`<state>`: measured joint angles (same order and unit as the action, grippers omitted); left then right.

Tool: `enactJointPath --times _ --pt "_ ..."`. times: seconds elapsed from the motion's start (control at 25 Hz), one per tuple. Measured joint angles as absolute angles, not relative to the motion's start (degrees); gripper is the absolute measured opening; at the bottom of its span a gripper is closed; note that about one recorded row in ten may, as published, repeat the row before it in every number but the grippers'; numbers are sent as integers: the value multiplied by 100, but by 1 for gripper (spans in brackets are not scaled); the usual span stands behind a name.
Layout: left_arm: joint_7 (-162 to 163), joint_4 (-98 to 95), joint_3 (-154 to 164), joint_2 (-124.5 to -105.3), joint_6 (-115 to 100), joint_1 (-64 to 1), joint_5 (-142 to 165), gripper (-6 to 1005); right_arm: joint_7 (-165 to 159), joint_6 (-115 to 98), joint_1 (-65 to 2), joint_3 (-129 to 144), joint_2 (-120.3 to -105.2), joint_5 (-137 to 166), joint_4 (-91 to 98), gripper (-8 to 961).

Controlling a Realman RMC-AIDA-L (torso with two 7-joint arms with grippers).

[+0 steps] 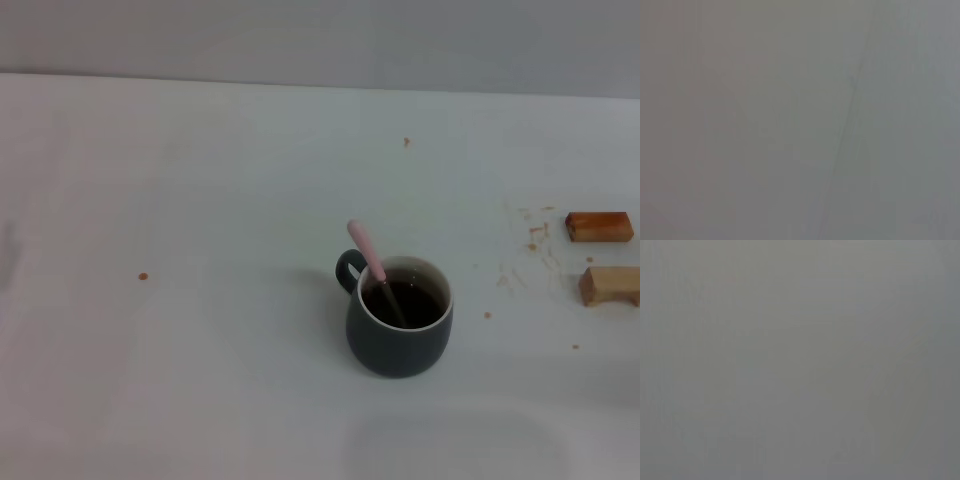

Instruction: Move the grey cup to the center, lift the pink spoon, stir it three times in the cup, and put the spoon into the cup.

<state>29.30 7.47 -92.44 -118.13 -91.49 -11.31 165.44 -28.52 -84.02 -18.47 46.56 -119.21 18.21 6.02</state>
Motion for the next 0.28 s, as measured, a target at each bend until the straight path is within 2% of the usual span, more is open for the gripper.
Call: enactJointPath --times 0.28 --pt "2961 719 -8939 -11821 -9168 -1110 16550 838 -2870 -8413 -1933 4675 -11923 1828 521 465"
